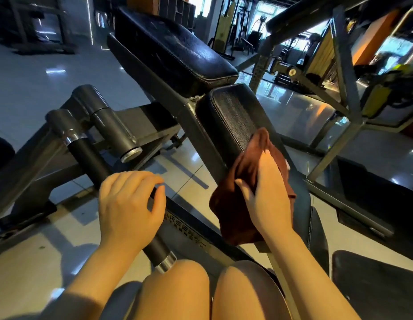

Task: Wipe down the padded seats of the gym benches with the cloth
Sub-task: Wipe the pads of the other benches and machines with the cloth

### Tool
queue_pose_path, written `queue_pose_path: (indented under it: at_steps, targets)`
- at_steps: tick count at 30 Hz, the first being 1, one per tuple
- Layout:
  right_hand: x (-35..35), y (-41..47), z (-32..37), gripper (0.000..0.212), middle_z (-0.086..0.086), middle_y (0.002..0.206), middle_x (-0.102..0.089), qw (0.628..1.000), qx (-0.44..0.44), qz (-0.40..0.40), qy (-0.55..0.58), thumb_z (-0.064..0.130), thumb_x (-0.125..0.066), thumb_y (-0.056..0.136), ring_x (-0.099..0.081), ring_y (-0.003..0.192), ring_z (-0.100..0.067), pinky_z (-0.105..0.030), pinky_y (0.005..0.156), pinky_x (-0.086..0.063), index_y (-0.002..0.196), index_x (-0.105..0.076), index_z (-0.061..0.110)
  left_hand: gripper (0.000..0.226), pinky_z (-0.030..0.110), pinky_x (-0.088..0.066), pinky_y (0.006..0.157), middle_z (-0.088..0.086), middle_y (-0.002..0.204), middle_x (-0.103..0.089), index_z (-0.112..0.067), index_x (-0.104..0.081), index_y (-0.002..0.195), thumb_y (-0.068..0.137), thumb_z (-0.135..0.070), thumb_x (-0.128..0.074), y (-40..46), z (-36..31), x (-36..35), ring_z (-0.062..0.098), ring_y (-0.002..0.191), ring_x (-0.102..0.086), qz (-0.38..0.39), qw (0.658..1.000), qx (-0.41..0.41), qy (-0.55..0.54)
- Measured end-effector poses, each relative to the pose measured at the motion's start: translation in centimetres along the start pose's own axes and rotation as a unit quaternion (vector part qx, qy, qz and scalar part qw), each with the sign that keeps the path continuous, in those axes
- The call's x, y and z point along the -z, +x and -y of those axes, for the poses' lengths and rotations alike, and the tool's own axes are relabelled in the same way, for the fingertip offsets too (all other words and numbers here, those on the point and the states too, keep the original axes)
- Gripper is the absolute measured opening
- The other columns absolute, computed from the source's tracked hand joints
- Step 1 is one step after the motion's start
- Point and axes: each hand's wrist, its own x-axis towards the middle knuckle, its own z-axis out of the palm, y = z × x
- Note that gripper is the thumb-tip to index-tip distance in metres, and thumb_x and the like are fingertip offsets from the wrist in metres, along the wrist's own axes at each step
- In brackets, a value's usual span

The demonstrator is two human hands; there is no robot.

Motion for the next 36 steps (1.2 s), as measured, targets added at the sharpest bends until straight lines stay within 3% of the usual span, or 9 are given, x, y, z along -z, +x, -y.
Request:
queue_pose_path:
  at_steps: [3,6,11,15,20,23,26,31,36]
  targets:
    - [1.7,-3.8,-3.9,0.086,-0.007,0.159,-0.024,0.996,-0.074,0.016,-0.044,0.045,-0.061,0.089,-0.027,0.144,-0.028,-0.043,0.116,-0.023,0.154,-0.009,0.024,0.022,0.040,-0.032,0.104,0.003,0.096,-0.070,-0.013,-0.070,0.096,0.089,-0.024,-0.053,-0.8,0.1,0.1,0.022,0.092,-0.063,0.018,1.000,0.007,-0.019]
    - [2.1,-4.8,-5.2,0.080,-0.008,0.154,-0.035,0.993,-0.083,0.022,-0.075,0.046,-0.060,0.089,-0.036,0.139,-0.028,-0.042,0.113,-0.030,0.154,-0.019,0.020,0.026,0.041,-0.028,0.106,0.003,0.101,-0.070,-0.015,-0.070,0.099,0.089,-0.029,-0.051,-0.9,-0.2,0.0,0.022,0.098,-0.062,0.033,0.999,0.017,-0.013]
    - [1.0,-1.6,-2.2,0.085,-0.009,0.153,-0.037,0.998,0.007,-0.018,-0.065,0.057,-0.051,0.084,-0.036,0.140,-0.029,-0.053,0.113,-0.033,0.153,-0.023,0.017,0.034,0.042,-0.026,0.107,0.003,0.112,-0.069,-0.015,-0.070,0.107,0.089,-0.036,-0.051,-0.7,-0.2,-0.4,0.021,0.108,-0.058,0.030,0.999,0.020,-0.004]
    - [-0.7,4.0,3.1,0.073,-0.011,0.148,-0.042,0.993,0.101,-0.050,-0.030,0.050,-0.056,0.089,-0.038,0.137,-0.029,-0.052,0.113,-0.031,0.146,-0.033,0.010,0.032,0.035,-0.019,0.111,0.005,0.121,-0.065,-0.015,-0.069,0.107,0.088,-0.033,-0.051,-0.6,0.0,-0.4,0.022,0.111,-0.057,0.022,0.999,0.026,-0.018]
    - [-0.7,6.2,4.4,0.075,-0.011,0.153,-0.035,0.988,0.144,-0.026,-0.052,0.049,-0.055,0.093,-0.031,0.142,-0.028,-0.049,0.116,-0.025,0.150,-0.027,0.008,0.032,0.037,-0.022,0.110,0.006,0.125,-0.063,-0.013,-0.069,0.108,0.089,-0.030,-0.050,-0.5,0.1,-0.2,0.022,0.113,-0.057,0.034,0.999,0.027,-0.007]
    - [-0.1,3.4,2.2,0.080,-0.009,0.159,-0.025,0.993,0.110,-0.020,-0.029,0.045,-0.058,0.093,-0.022,0.147,-0.027,-0.042,0.122,-0.013,0.154,-0.017,0.014,0.034,0.038,-0.023,0.110,0.005,0.124,-0.064,-0.013,-0.069,0.111,0.089,-0.032,-0.050,-0.6,0.2,0.1,0.023,0.115,-0.058,0.047,0.999,0.010,0.001]
    - [1.1,-0.6,-1.3,0.084,-0.007,0.160,-0.021,1.000,0.027,0.008,-0.005,0.049,-0.058,0.091,-0.023,0.146,-0.029,-0.050,0.119,-0.021,0.153,-0.005,0.027,0.038,0.043,-0.021,0.112,0.004,0.125,-0.064,-0.014,-0.069,0.113,0.088,-0.036,-0.051,-1.1,0.1,0.3,0.024,0.119,-0.056,0.064,0.998,-0.024,0.016]
    - [3.1,-6.1,-6.9,0.090,-0.006,0.161,-0.019,0.991,-0.120,0.050,-0.034,0.054,-0.055,0.087,-0.027,0.145,-0.031,-0.051,0.117,-0.027,0.156,-0.005,0.024,0.043,0.059,-0.015,0.113,0.002,0.126,-0.064,-0.018,-0.070,0.114,0.086,-0.044,-0.050,-3.6,-1.1,0.2,0.025,0.126,-0.049,0.087,0.993,-0.061,0.043]
    - [2.9,-5.9,-6.9,0.093,-0.007,0.159,-0.025,0.991,-0.122,0.054,-0.026,0.064,-0.043,0.080,-0.031,0.142,-0.031,-0.053,0.114,-0.031,0.156,-0.010,0.022,0.040,0.063,-0.017,0.109,0.003,0.119,-0.067,-0.014,-0.075,0.105,0.088,-0.040,-0.049,-4.9,-1.7,-1.1,0.027,0.123,-0.049,0.029,0.997,-0.067,0.019]
